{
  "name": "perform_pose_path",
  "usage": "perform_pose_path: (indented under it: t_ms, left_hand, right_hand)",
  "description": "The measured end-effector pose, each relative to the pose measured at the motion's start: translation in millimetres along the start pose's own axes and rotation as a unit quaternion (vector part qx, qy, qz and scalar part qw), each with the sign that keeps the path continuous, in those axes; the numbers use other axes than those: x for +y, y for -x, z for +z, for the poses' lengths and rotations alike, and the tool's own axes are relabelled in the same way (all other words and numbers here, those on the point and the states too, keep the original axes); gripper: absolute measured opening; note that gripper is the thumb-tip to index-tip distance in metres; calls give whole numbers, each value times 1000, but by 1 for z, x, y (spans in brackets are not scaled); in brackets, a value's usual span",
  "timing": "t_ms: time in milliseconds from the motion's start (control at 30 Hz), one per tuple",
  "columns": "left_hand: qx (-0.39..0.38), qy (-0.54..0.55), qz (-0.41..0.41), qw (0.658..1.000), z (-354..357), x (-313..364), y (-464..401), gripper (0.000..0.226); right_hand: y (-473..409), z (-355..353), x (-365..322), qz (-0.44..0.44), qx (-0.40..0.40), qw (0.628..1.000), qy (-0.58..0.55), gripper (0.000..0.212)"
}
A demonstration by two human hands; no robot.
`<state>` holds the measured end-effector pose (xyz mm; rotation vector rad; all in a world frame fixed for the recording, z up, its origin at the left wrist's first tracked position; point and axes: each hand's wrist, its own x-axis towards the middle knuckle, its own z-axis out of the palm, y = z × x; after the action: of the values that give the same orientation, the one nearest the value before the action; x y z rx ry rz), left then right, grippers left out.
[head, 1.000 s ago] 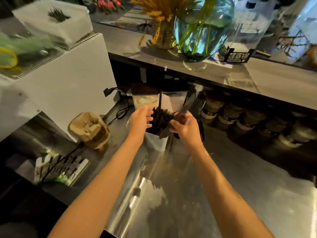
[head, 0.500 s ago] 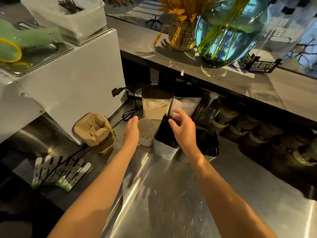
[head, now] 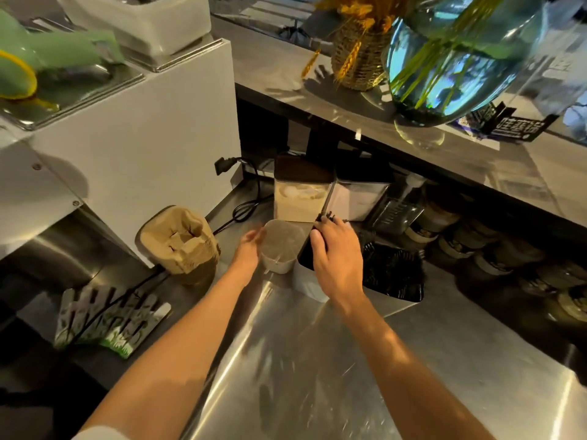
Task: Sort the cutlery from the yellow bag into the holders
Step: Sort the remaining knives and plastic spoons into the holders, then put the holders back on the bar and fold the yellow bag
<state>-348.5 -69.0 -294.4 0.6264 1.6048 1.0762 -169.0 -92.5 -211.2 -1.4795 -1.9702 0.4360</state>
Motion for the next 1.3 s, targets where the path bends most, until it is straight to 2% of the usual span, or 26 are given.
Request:
perform_pose_path:
  t_ms: [100,167,267,333,400,467,567,667,800,867,933,1067,1133,1200,1300]
  left_hand:
    - [-28,56,-40,997,-4,-7,0,26]
    - [10,70,-54,996,-2,-3,6,19]
    - [43,91,-74,992,-7,-3,10,32]
    - [54,50,-37,997,-15,-9,12,32]
    - [57,-47,31,997,-24,-9,17,29]
    - [95,-146,90,981,-30,0,26,29]
    - [150,-160,151,964,-36,27,45,38]
    - [164,-189,206,946,-36,62,64,45]
    - [169,-190,268,929,-23,109,94,49]
    - [158,-181,286,928,-10,124,106,48]
    - [148,-162,294,930,4,135,118,48]
    - [112,-125,304,938,39,143,155,49]
    - [53,-76,292,952,58,144,175,52]
    - [-12,-28,291,956,77,147,192,57]
    - [-110,29,247,962,114,146,217,60]
  right_hand:
    - [6,5,-18,91,5,981,-173,33]
    - [5,8,-25,132,10,970,-206,32]
    - [6,11,-31,140,32,968,-208,29]
    - [6,11,-35,144,31,967,-209,29]
    - [5,12,-39,148,21,968,-203,33]
    - [4,11,-45,150,12,966,-211,35]
    - [5,4,-54,144,6,963,-229,38]
    - [5,0,-58,136,-30,949,-284,47]
    - [4,-20,-74,49,-39,918,-392,43]
    - [4,-36,-79,16,0,902,-431,37]
    - [4,-53,-82,21,43,895,-444,33]
    - [13,-89,-76,67,79,892,-440,42]
    - [19,-114,-69,142,99,872,-458,42]
    - [24,-138,-59,215,112,835,-493,38]
    - [40,-181,-43,260,123,803,-523,41]
